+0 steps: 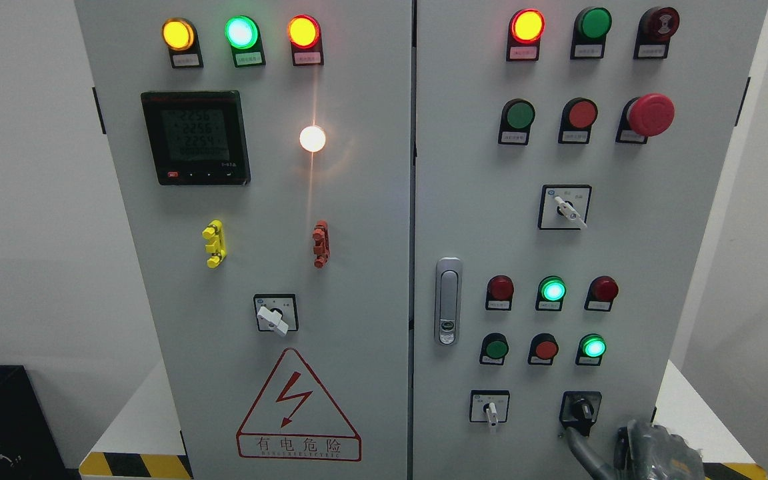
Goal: Flip black knob to close circuit
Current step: 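Twist the black rotary knob with the right hand fingers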
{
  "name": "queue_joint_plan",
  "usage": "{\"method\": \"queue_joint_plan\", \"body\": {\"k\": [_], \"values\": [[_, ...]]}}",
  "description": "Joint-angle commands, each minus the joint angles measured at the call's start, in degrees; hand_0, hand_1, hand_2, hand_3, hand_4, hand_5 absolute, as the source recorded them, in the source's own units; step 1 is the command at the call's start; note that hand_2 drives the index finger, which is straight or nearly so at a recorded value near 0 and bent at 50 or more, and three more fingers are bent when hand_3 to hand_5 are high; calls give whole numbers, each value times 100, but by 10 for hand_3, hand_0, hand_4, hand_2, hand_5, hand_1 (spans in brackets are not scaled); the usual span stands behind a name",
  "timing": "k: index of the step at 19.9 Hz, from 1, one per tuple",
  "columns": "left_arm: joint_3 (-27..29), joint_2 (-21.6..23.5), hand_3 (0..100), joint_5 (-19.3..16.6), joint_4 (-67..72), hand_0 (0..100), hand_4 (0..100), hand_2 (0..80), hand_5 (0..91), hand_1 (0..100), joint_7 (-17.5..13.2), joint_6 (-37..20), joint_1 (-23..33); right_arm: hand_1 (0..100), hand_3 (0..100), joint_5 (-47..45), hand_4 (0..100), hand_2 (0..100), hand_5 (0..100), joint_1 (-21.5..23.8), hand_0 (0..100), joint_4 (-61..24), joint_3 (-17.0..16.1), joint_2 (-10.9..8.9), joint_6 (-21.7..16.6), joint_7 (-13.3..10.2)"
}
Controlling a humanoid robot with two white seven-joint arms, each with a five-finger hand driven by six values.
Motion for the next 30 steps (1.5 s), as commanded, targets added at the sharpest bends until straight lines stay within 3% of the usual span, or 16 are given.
{"method": "queue_joint_plan", "body": {"k": [1,30], "values": [[0,1,0,0,-132,120,0,0,0,556,0,-4,123,0,1000,-5,881,880,920,-61,0,-29,-23,-74,7,-22],[0,-7,0,0,-132,120,0,0,0,556,0,-4,123,0,1000,4,879,877,918,-26,0,-29,-163,-154,-11,-31]]}}
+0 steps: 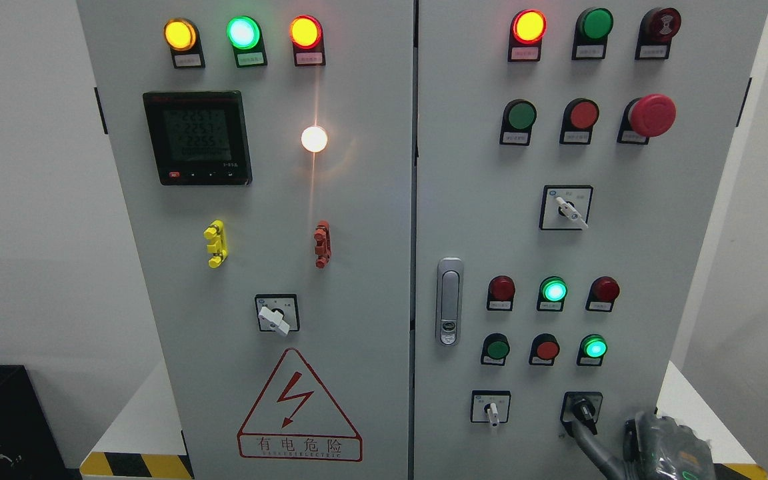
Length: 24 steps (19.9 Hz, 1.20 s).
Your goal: Flip black knob to close circuit
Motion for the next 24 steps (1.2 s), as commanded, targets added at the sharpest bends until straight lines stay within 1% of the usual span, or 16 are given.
{"method": "queue_joint_plan", "body": {"k": [1,24], "values": [[0,2,0,0,-132,120,0,0,0,556,0,-4,123,0,1000,1,879,876,918,12,0,-6,-105,-30,3,-11],[0,2,0,0,-132,120,0,0,0,556,0,-4,123,0,1000,-60,877,877,917,-76,0,-6,-123,-39,3,-11]]}}
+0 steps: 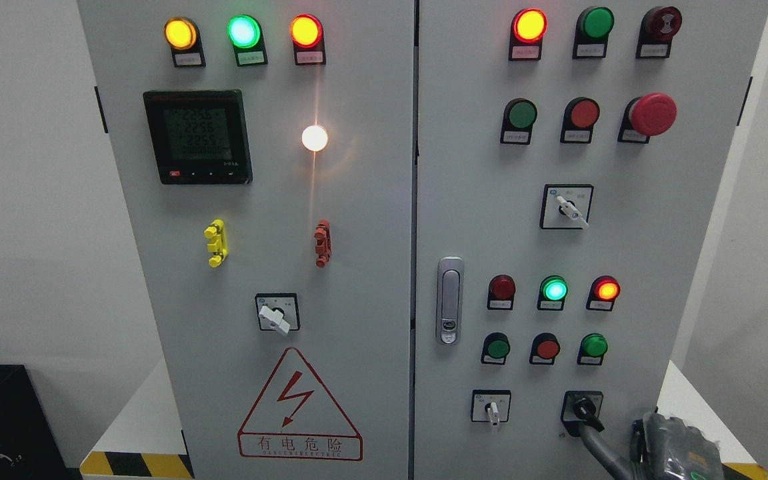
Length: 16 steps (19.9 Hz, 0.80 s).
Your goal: Flip black knob to close circuit
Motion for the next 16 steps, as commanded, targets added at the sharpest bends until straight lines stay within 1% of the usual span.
{"method": "queue_joint_plan", "body": {"k": [1,10,16], "values": [[0,2,0,0,-132,120,0,0,0,556,0,-4,123,0,1000,-12,877,877,917,-32,0,-10,-14,-5,-24,-13],[0,-7,0,0,-132,120,0,0,0,556,0,-4,123,0,1000,-29,877,877,917,-23,0,-10,-5,3,-24,-13],[0,2,0,0,-132,120,0,0,0,556,0,-4,123,0,1000,-38,877,875,917,21,0,-27,65,3,-33,-22]]}}
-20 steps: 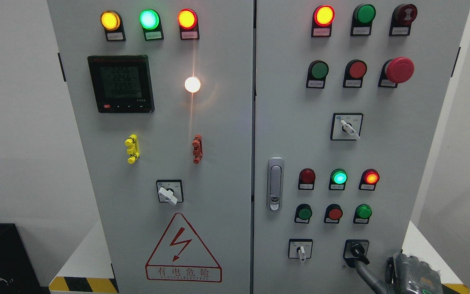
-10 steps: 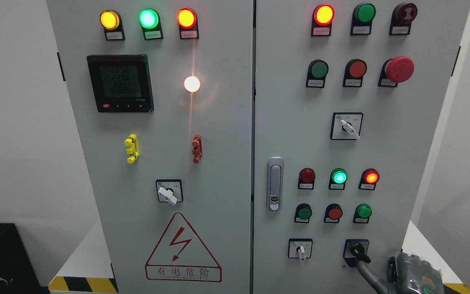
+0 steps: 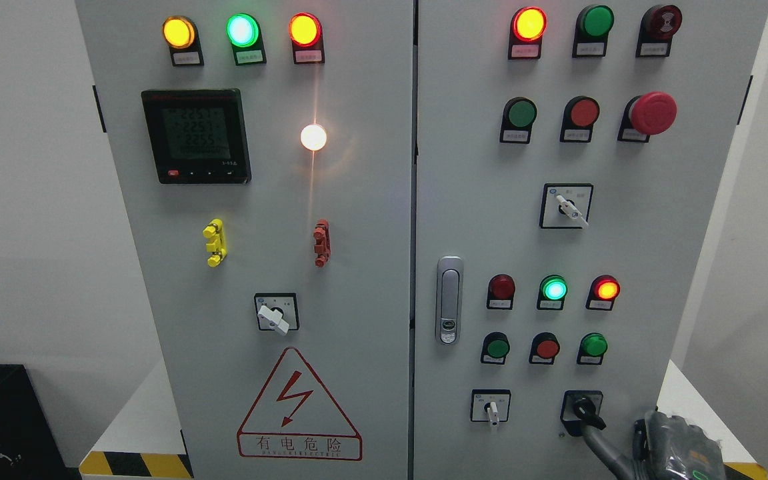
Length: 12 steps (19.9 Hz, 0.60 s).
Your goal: Flip black knob to close circuit
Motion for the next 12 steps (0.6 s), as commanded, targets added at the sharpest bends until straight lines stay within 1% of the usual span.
{"method": "queue_joint_plan", "body": {"k": [1,12], "values": [[0,2,0,0,-132,120,0,0,0,556,0,-4,123,0,1000,-6,877,877,917,46,0,-19,76,5,-10,-33],[0,2,0,0,-132,120,0,0,0,556,0,-4,123,0,1000,-32,877,876,917,116,0,-107,278,-4,-19,-68]]}}
